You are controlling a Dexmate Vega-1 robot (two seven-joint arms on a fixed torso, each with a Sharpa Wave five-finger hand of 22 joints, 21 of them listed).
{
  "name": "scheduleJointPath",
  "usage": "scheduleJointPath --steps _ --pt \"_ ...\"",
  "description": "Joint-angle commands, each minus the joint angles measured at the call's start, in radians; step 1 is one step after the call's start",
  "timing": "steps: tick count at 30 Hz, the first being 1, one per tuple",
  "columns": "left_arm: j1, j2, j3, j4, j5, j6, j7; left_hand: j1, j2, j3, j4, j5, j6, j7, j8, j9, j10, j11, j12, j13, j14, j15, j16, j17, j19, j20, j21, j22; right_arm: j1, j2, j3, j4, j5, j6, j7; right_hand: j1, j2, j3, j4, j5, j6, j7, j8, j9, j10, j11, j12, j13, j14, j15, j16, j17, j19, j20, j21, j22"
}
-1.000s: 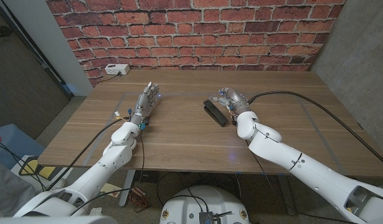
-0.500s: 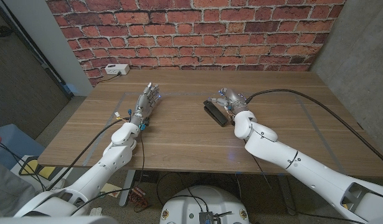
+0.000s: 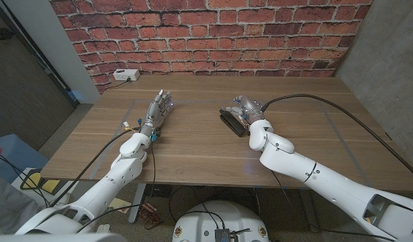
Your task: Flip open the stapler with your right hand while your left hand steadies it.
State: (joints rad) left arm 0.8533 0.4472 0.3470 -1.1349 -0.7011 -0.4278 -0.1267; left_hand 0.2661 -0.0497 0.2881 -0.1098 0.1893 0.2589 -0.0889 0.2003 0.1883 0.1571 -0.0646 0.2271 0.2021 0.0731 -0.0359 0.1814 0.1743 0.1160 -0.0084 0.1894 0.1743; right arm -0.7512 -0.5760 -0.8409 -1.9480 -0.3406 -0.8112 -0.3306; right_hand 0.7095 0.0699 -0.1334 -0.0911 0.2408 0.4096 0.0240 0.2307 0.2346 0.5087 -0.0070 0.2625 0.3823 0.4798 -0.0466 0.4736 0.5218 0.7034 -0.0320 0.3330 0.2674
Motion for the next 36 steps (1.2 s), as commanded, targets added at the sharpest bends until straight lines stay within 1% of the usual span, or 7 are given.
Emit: scheduleJointPath --steps 1,3,13,17,22,26,36 --pt "0.006 0.006 -0.003 -0.009 -0.002 0.001 0.002 -0.005 0.003 -0.003 -0.001 0.003 0.006 0.006 -0.001 0.003 0.007 -0.002 0.001 0.004 0.009 -0.043 0.004 0.004 -0.005 -0.005 0.006 0.003 0.047 0.014 -0.074 0.014 -0.049 -0.050 0.025 -0.005 0.004 0.001 -0.002 -0.001 -0.027 0.014 -0.008 0.005 0.002 0.007 0.007 0.011 -0.002 -0.070 0.009 0.010 -0.009 0.005 0.007 0.007" --pt "0.005 0.005 -0.003 -0.008 -0.003 0.003 0.001 -0.005 0.003 -0.003 -0.001 0.003 0.007 0.007 -0.001 0.003 0.007 -0.002 0.000 0.004 0.009 -0.043 0.004 0.004 -0.005 -0.005 0.006 0.003 0.054 0.018 -0.084 0.017 -0.059 -0.064 0.032 -0.006 0.004 0.001 -0.002 -0.001 -0.030 0.027 -0.008 0.007 0.000 0.009 0.008 0.015 0.000 -0.067 0.011 0.014 -0.011 0.008 0.008 0.008" --pt "-0.001 0.000 -0.001 0.005 -0.004 -0.001 -0.005 -0.006 0.004 -0.004 -0.002 0.003 0.012 0.008 0.000 0.003 0.014 -0.006 0.003 0.004 0.012 -0.047 0.005 0.004 -0.004 -0.005 0.006 0.003 0.081 0.026 -0.119 0.028 -0.091 -0.098 0.061 -0.004 0.010 0.005 -0.003 -0.003 -0.024 0.026 0.001 0.013 0.005 0.001 0.022 0.037 0.038 -0.081 0.038 0.038 0.004 0.019 0.028 0.019" --pt "0.001 0.000 -0.003 0.008 -0.005 -0.005 -0.007 -0.006 0.005 -0.004 -0.002 0.003 0.013 0.007 0.000 0.003 0.016 -0.005 0.003 0.004 0.013 -0.050 0.005 0.004 -0.004 -0.006 0.006 0.003 0.089 0.028 -0.126 0.030 -0.096 -0.111 0.072 -0.007 0.010 0.005 -0.003 -0.004 -0.011 0.005 0.009 0.018 -0.001 0.006 0.025 0.047 0.022 -0.077 0.036 0.049 -0.005 0.022 0.032 0.024" --pt "0.006 -0.002 -0.005 0.012 -0.009 -0.010 -0.008 -0.006 0.005 -0.004 -0.002 0.003 0.014 0.007 0.000 0.003 0.020 -0.010 0.004 0.004 0.013 -0.051 0.005 0.003 -0.004 -0.006 0.006 0.003 0.101 0.034 -0.146 0.042 -0.113 -0.130 0.078 -0.009 0.010 0.004 -0.002 -0.006 -0.012 0.003 0.011 0.023 -0.011 0.009 0.027 0.057 0.012 -0.074 0.031 0.053 -0.017 0.024 0.034 0.029" --pt "0.008 -0.001 -0.007 0.013 -0.010 -0.012 -0.010 -0.006 0.006 -0.005 -0.002 0.003 0.020 0.006 0.001 0.003 0.037 -0.029 0.010 0.003 0.016 -0.054 0.006 0.003 -0.004 -0.006 0.006 0.003 0.111 0.040 -0.158 0.051 -0.120 -0.145 0.086 -0.015 0.008 0.000 -0.001 -0.009 -0.021 -0.002 0.014 0.034 -0.038 0.014 0.027 0.076 -0.036 -0.055 0.007 0.059 -0.063 0.042 0.027 0.036" --pt "0.007 -0.002 -0.007 0.020 -0.013 -0.015 -0.018 -0.006 0.007 -0.006 -0.003 0.003 0.022 0.005 0.001 0.003 0.043 -0.015 0.010 0.003 0.017 -0.057 0.006 0.003 -0.003 -0.007 0.006 0.003 0.138 0.054 -0.196 0.069 -0.144 -0.198 0.101 -0.022 0.009 -0.003 0.002 -0.011 -0.032 0.008 0.016 0.046 -0.048 0.021 0.033 0.093 -0.052 -0.042 -0.007 0.060 -0.078 0.046 0.030 0.041"
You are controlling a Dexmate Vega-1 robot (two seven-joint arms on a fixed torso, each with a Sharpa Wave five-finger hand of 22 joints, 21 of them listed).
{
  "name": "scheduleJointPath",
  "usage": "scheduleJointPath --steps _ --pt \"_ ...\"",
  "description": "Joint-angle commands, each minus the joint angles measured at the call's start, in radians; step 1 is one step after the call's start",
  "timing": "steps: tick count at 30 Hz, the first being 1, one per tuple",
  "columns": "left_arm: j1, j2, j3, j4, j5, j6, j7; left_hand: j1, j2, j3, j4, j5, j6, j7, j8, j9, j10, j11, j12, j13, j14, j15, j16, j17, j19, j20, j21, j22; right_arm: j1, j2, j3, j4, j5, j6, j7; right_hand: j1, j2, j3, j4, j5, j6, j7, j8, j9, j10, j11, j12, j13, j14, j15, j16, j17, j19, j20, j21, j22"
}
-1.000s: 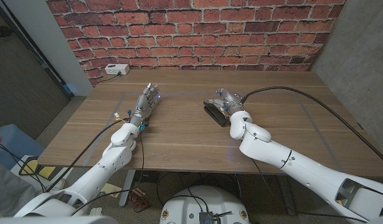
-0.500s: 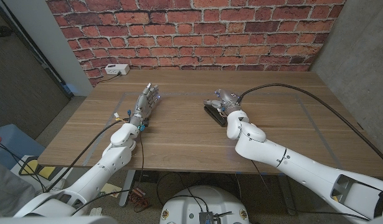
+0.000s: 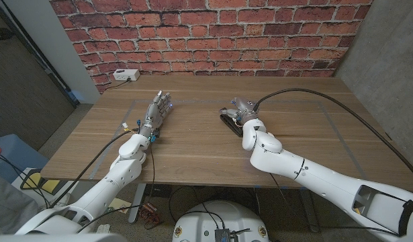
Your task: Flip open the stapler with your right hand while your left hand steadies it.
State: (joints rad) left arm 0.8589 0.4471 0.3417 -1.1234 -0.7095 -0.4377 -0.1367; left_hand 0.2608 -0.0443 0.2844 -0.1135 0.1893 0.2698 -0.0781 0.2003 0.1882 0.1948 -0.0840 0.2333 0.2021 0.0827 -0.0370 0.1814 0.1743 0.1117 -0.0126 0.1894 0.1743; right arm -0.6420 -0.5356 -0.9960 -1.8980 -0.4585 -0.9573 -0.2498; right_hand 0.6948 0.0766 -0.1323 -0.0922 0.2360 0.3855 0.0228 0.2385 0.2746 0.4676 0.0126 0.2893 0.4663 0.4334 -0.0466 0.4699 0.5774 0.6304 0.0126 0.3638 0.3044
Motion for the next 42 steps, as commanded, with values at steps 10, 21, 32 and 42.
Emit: scheduleJointPath --steps 10,21,32,42 --pt "0.004 0.001 -0.002 0.002 -0.006 0.005 -0.003 -0.001 0.002 -0.003 0.000 0.003 0.011 -0.003 0.000 0.003 0.004 0.003 0.003 0.003 0.009 -0.056 0.006 0.003 0.001 -0.004 0.006 0.003 0.044 0.021 -0.052 0.024 -0.009 -0.085 0.035 -0.009 0.007 -0.004 0.004 -0.008 0.009 0.037 0.022 0.020 0.006 0.019 0.022 0.030 0.023 -0.033 -0.001 0.007 0.022 0.007 0.021 0.009" --pt "0.005 0.004 -0.001 -0.004 -0.004 0.011 0.001 -0.002 0.004 -0.004 0.001 0.003 0.014 -0.001 0.000 0.003 0.006 0.004 0.002 0.003 0.010 -0.056 0.005 0.003 0.001 -0.005 0.006 0.003 0.075 0.021 -0.085 0.034 0.005 -0.115 0.059 0.017 0.024 0.010 -0.008 -0.009 0.009 0.041 0.027 0.028 0.014 0.012 0.031 0.046 0.048 -0.023 0.002 0.009 0.036 0.009 0.031 0.003" --pt "0.001 -0.006 -0.001 0.016 -0.008 0.002 -0.007 -0.003 0.005 -0.005 0.000 0.003 0.015 -0.001 0.000 0.003 0.006 0.008 0.001 0.003 0.011 -0.054 0.005 0.003 -0.001 -0.003 0.006 0.003 0.096 0.022 -0.110 0.043 0.009 -0.127 0.054 0.043 0.039 0.026 -0.020 -0.018 0.040 0.048 0.043 0.034 0.067 0.016 0.051 0.059 0.087 -0.037 0.008 0.008 0.051 -0.001 0.042 -0.005" --pt "-0.003 -0.010 -0.001 0.027 -0.010 -0.002 -0.015 -0.003 0.005 -0.005 0.000 0.003 0.014 0.000 -0.001 0.003 0.005 0.004 0.000 0.003 0.010 -0.054 0.005 0.003 -0.001 -0.003 0.006 0.003 0.120 0.022 -0.136 0.047 0.013 -0.144 0.068 0.045 0.040 0.027 -0.021 -0.023 0.050 0.042 0.048 0.035 0.081 0.017 0.056 0.065 0.095 -0.042 0.005 0.008 0.054 -0.004 0.047 -0.009"
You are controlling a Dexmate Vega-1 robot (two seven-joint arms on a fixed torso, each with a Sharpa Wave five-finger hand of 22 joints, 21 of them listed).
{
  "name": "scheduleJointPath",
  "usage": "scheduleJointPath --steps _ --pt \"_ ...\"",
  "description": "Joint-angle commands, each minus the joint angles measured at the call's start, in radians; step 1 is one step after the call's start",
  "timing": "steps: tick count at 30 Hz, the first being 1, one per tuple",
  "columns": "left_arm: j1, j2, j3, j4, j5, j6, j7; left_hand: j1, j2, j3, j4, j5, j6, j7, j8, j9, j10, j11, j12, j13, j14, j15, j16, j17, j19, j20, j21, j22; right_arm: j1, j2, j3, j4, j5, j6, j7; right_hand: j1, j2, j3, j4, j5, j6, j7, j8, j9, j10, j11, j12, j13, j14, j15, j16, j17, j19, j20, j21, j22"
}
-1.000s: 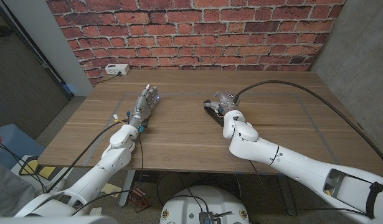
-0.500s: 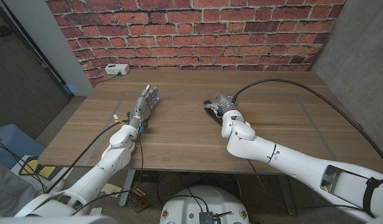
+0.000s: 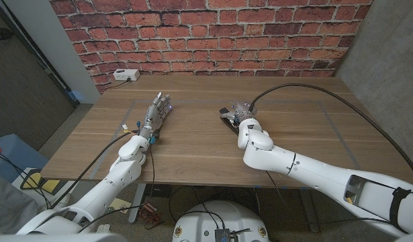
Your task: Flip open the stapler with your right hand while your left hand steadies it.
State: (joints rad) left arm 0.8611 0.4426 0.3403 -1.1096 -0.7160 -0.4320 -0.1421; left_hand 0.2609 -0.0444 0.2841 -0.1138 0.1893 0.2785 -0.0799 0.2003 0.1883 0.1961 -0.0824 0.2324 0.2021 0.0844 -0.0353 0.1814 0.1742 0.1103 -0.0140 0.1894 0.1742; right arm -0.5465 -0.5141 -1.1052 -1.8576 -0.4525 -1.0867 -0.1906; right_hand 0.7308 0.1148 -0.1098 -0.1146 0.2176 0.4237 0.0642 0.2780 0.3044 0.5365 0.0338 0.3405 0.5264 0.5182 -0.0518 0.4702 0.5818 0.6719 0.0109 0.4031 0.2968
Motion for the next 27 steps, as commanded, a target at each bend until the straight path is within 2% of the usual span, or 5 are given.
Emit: scheduleJointPath --steps 1,9,14,24,27 --pt "-0.005 -0.005 0.000 0.013 -0.003 -0.008 -0.009 -0.003 0.006 -0.005 0.000 0.003 0.005 0.002 -0.002 0.003 0.003 0.004 0.000 0.003 0.009 -0.056 0.005 0.003 0.000 -0.001 0.006 0.003 0.027 0.003 -0.031 0.009 0.008 -0.017 0.012 0.008 0.002 0.005 0.001 -0.005 0.012 0.001 0.009 0.005 0.011 -0.006 0.004 0.005 0.008 -0.036 0.003 0.003 0.011 -0.002 0.007 -0.001" --pt "-0.002 -0.003 -0.002 0.011 -0.006 -0.009 -0.012 -0.004 0.006 -0.006 0.000 0.003 0.005 0.001 -0.002 0.003 0.004 0.006 0.000 0.003 0.008 -0.055 0.004 0.003 0.000 -0.001 0.006 0.003 0.048 0.005 -0.053 0.017 0.012 -0.029 0.025 0.005 0.003 0.005 0.003 -0.008 0.015 0.002 0.010 0.006 0.014 -0.006 0.005 0.009 0.009 -0.035 0.000 0.003 0.010 -0.001 0.008 -0.004" --pt "0.000 -0.002 -0.003 0.010 -0.007 -0.009 -0.012 -0.004 0.006 -0.006 0.000 0.003 0.005 0.001 -0.002 0.003 0.005 0.008 0.000 0.003 0.008 -0.055 0.004 0.003 0.000 0.000 0.006 0.003 0.061 0.005 -0.065 0.021 0.017 -0.038 0.036 0.051 0.028 0.033 -0.016 -0.009 0.013 -0.005 0.010 0.007 0.011 -0.008 0.002 0.015 0.003 -0.039 -0.001 0.010 0.002 -0.006 0.010 -0.008" --pt "0.000 -0.004 -0.004 0.013 -0.009 -0.011 -0.015 -0.004 0.006 -0.007 0.000 0.003 0.005 0.002 -0.002 0.003 0.004 0.005 -0.001 0.003 0.008 -0.055 0.004 0.003 0.000 -0.001 0.006 0.003 0.089 0.009 -0.092 0.031 0.031 -0.059 0.053 0.046 0.026 0.035 -0.012 -0.018 0.019 -0.002 0.013 0.008 0.034 -0.013 0.010 0.021 0.019 -0.045 0.000 0.011 0.006 -0.008 0.016 -0.012" --pt "0.001 -0.004 -0.004 0.012 -0.009 -0.011 -0.014 -0.004 0.006 -0.007 0.000 0.003 0.005 0.002 -0.002 0.003 0.004 0.005 -0.001 0.003 0.008 -0.055 0.004 0.003 0.000 -0.001 0.006 0.003 0.089 0.008 -0.092 0.032 0.033 -0.054 0.044 0.060 0.034 0.045 -0.018 -0.020 0.027 -0.006 0.016 0.008 0.050 -0.023 0.016 0.025 0.038 -0.061 0.009 0.017 0.012 -0.013 0.022 -0.011"
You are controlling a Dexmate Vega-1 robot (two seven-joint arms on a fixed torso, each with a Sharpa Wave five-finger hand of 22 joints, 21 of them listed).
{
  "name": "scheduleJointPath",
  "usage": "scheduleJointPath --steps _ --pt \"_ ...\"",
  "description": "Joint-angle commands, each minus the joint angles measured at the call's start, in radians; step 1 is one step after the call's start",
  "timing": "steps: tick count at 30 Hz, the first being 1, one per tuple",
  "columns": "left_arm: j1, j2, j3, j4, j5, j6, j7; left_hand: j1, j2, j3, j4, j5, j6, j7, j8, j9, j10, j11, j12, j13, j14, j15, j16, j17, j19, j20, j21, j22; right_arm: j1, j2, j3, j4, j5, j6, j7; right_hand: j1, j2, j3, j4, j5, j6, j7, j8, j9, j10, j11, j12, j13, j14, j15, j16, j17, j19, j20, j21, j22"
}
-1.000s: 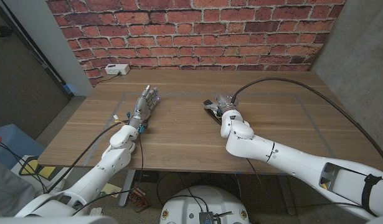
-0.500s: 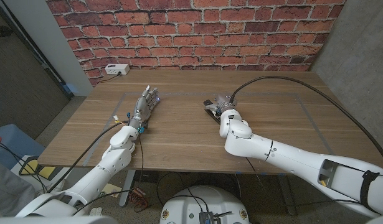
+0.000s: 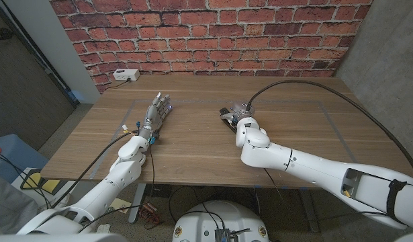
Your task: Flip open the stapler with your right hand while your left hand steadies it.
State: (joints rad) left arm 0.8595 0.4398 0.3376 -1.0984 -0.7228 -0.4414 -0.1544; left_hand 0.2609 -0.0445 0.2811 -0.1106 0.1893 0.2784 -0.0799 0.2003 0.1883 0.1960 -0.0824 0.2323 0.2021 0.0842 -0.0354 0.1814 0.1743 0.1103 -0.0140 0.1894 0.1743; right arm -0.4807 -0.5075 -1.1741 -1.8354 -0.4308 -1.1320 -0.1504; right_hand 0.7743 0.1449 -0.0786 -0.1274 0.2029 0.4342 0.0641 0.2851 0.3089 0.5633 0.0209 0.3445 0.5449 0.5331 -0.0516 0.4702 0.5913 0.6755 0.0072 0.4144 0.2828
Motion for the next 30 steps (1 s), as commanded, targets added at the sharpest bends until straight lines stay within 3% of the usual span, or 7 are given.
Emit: scheduleJointPath --steps 1,10,13,18,25,30 --pt "0.004 -0.001 -0.001 0.000 -0.003 -0.002 -0.002 -0.005 0.007 -0.004 -0.004 0.003 0.006 0.001 -0.002 0.002 0.004 0.003 -0.001 0.003 0.008 -0.055 0.004 0.003 -0.001 -0.001 0.006 0.003 0.025 0.002 -0.027 0.011 0.011 -0.010 0.004 0.022 0.007 0.018 -0.007 -0.005 0.020 -0.008 0.010 0.004 0.026 -0.012 0.013 0.007 0.024 -0.061 0.010 0.009 0.010 -0.012 0.013 0.004" --pt "0.008 -0.001 -0.002 -0.003 -0.003 -0.003 0.000 -0.005 0.007 -0.005 -0.004 0.003 0.005 0.001 -0.003 0.002 0.004 0.005 -0.002 0.004 0.008 -0.055 0.004 0.003 -0.001 -0.001 0.006 0.003 0.031 0.004 -0.041 0.020 0.014 -0.005 0.000 0.065 0.028 0.051 -0.020 -0.007 0.037 -0.017 0.016 0.005 0.051 -0.027 0.024 0.016 0.036 -0.079 0.021 0.024 0.009 -0.025 0.027 0.011" --pt "0.010 -0.002 -0.003 -0.003 -0.004 -0.004 0.001 -0.005 0.007 -0.005 -0.004 0.004 0.005 0.002 -0.003 0.002 0.005 0.007 -0.002 0.004 0.007 -0.054 0.003 0.003 -0.001 -0.001 0.006 0.003 0.024 0.001 -0.036 0.019 0.014 0.006 -0.013 0.107 0.048 0.089 -0.029 0.004 0.047 -0.026 0.020 0.007 0.064 -0.033 0.032 0.023 0.049 -0.090 0.025 0.032 0.009 -0.034 0.039 0.018" --pt "0.014 -0.001 -0.003 -0.007 -0.004 -0.004 0.004 -0.006 0.007 -0.006 -0.004 0.004 0.006 0.001 -0.003 0.002 0.004 0.004 -0.002 0.004 0.008 -0.054 0.004 0.003 -0.001 -0.001 0.006 0.003 0.014 -0.003 -0.029 0.015 0.011 0.022 -0.028 0.163 0.053 0.143 -0.036 0.029 0.065 -0.040 0.025 0.009 0.081 -0.047 0.042 0.033 0.074 -0.107 0.024 0.035 0.014 -0.044 0.061 0.029" --pt "0.019 -0.001 -0.003 -0.010 -0.004 -0.004 0.007 -0.007 0.008 -0.007 -0.004 0.004 0.006 0.001 -0.003 0.002 0.004 0.005 -0.003 0.004 0.008 -0.055 0.004 0.003 -0.001 -0.002 0.006 0.003 -0.037 -0.017 0.021 -0.009 0.009 0.089 -0.084 0.170 0.056 0.196 -0.005 0.062 0.133 -0.066 0.043 0.007 0.147 -0.060 0.079 0.048 0.142 -0.138 0.039 0.050 0.025 -0.059 0.098 0.049" --pt "0.021 -0.005 -0.003 -0.007 -0.005 -0.007 0.005 -0.007 0.008 -0.007 -0.003 0.004 0.005 0.002 -0.003 0.002 0.004 0.006 -0.003 0.004 0.008 -0.055 0.004 0.003 0.000 -0.002 0.006 0.003 -0.051 -0.019 0.034 -0.008 0.000 0.109 -0.087 0.194 0.046 0.225 -0.010 0.072 0.169 -0.085 0.049 0.006 0.181 -0.080 0.101 0.058 0.156 -0.160 0.056 0.081 0.022 -0.073 0.121 0.064"
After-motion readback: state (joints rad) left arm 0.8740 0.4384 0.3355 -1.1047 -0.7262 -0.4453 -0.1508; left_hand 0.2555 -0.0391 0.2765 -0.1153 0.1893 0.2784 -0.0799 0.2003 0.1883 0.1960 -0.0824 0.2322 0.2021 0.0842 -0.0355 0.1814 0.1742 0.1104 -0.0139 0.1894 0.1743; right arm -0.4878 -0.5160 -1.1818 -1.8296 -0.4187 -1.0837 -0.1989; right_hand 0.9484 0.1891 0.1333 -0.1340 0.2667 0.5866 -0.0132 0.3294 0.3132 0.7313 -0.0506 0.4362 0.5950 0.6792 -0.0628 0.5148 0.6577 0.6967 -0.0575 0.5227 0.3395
